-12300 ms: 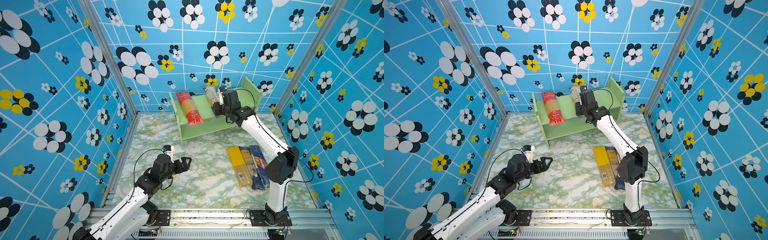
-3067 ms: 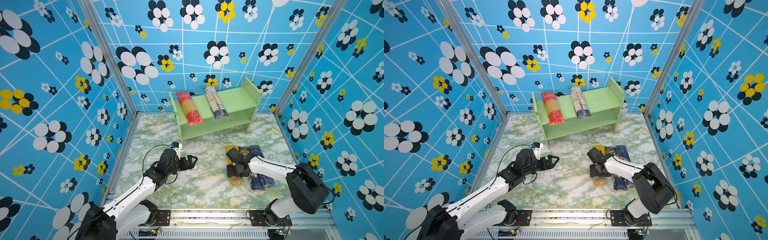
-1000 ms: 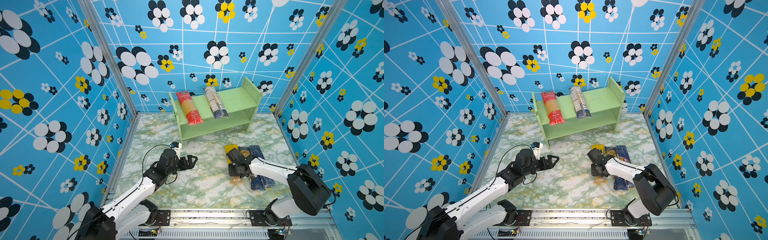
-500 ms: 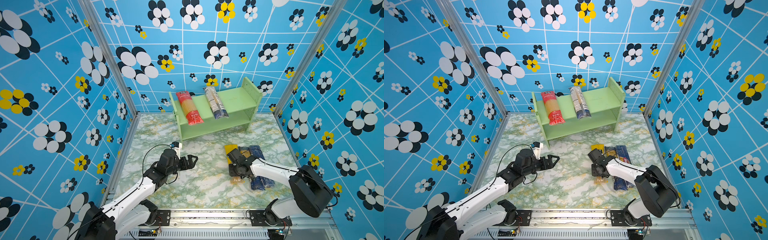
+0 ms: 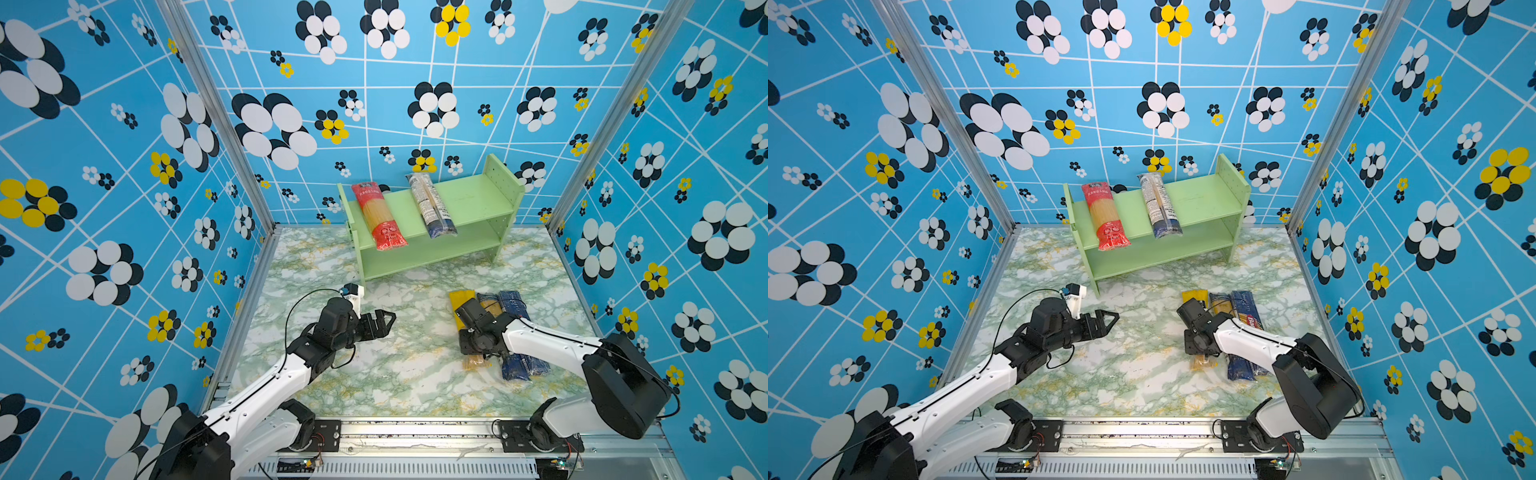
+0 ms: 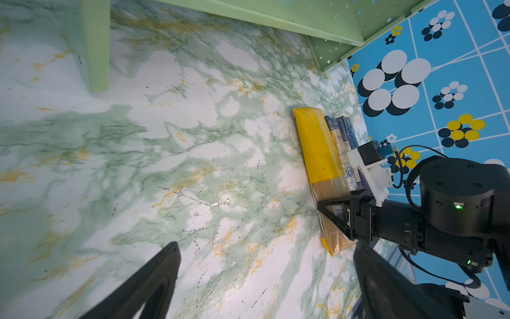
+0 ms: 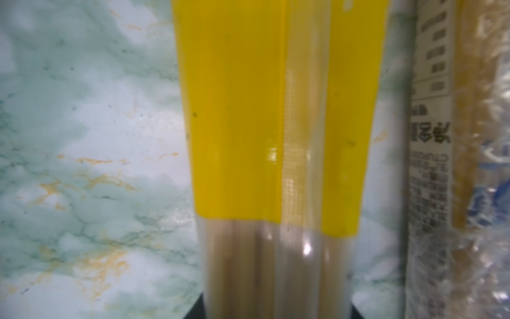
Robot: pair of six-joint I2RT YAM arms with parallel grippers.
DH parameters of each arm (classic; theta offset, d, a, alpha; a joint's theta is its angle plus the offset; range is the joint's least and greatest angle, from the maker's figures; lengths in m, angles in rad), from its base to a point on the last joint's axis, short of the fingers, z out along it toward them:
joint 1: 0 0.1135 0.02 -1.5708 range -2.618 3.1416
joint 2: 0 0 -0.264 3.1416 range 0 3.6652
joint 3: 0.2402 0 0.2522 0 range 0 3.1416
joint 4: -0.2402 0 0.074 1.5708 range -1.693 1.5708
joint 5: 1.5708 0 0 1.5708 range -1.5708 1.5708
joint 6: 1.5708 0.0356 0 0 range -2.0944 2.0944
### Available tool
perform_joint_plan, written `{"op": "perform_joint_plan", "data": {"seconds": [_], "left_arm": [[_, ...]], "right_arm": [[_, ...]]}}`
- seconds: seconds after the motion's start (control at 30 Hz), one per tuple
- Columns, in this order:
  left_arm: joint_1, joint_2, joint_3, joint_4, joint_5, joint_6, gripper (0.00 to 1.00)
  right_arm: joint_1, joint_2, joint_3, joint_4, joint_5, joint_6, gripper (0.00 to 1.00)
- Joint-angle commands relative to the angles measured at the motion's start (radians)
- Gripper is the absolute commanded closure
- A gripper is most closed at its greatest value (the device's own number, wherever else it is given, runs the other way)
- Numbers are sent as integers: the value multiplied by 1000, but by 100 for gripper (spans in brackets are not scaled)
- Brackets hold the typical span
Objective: Arrange pasta packages on shelves
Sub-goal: Pick up the pasta bag from the center of the table.
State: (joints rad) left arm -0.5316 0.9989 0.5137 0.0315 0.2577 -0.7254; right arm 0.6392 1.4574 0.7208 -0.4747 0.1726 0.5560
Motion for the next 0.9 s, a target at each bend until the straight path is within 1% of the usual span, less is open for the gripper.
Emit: {"op": "perform_joint_plan", "data": {"seconds": [0.0,0.1,0.3,0.87], "left_arm": [[-5,4,-3,24,-2,4,1],[-5,2,-4,24,-3,4,1],[-5,-3,-7,24,-6,4,1],[-5,9,-11,32,-2,4,1]], "right_arm": [[-1,-30,-18,-90,-2,-21,93],[-1,-45,-15,-98,-5,-27,94],[-1,-66,-9,-111,-17,-32,100],[-3,-149,41,-204,15,-68,100]]}}
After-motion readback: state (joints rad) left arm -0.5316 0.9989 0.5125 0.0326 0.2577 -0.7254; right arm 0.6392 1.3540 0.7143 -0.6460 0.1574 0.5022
